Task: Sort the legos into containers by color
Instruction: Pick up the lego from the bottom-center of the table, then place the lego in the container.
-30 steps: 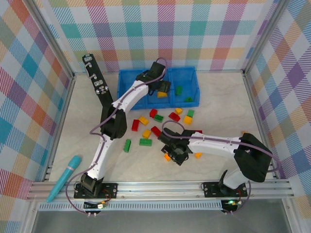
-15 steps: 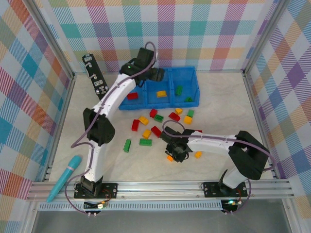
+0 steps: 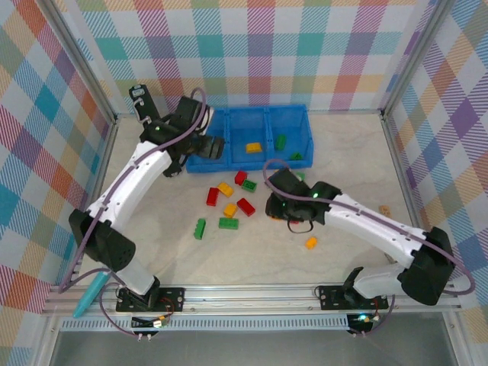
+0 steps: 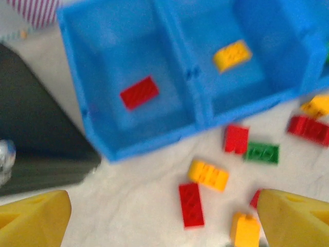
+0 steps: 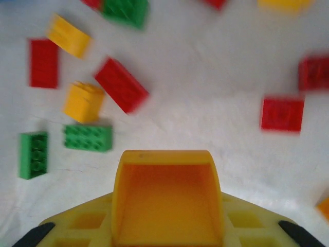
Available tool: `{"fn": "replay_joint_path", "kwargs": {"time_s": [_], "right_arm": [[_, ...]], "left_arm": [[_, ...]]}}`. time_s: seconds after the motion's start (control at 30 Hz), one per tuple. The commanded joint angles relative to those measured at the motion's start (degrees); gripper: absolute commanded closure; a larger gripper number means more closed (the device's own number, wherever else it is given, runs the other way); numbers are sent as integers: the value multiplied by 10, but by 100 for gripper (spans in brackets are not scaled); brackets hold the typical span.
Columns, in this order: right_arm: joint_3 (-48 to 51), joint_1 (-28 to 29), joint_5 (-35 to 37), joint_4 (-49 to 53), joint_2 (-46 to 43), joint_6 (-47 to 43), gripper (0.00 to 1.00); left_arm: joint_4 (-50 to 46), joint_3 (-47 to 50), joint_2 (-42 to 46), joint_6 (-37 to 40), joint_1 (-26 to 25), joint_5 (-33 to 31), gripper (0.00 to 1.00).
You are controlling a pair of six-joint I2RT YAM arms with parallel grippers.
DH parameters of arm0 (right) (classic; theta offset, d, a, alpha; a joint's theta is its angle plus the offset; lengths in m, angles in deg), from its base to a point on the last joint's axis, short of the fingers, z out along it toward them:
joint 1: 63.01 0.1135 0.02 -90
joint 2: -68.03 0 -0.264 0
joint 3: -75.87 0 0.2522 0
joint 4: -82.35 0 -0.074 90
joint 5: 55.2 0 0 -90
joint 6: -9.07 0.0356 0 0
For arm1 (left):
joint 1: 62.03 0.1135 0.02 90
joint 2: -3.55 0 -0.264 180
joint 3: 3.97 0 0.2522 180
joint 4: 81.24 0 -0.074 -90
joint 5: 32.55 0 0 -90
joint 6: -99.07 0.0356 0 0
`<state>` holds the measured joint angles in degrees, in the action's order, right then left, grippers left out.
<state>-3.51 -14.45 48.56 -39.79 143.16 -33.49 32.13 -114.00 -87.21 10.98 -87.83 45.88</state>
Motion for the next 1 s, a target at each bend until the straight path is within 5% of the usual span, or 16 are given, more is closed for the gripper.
{"fn": "replay_joint_path", "kwargs": {"time_s": [0.0,0.47,0.77,0.97], "right_arm": [[-71,-25,37,41,10,-200,76],[-338,-100,6,-75,257,-481,75],[-438,-130,-30,-126,398,-547,76],[-481,-136,-52,-132,477,-554,75]], "left_arm": [[-15,58,79,-16,17,5,7],[-21,284,298,-83,15,88,9],[3,401,388,-106,-13,84,9],[5,408,369,-133,-34,93,9]]}}
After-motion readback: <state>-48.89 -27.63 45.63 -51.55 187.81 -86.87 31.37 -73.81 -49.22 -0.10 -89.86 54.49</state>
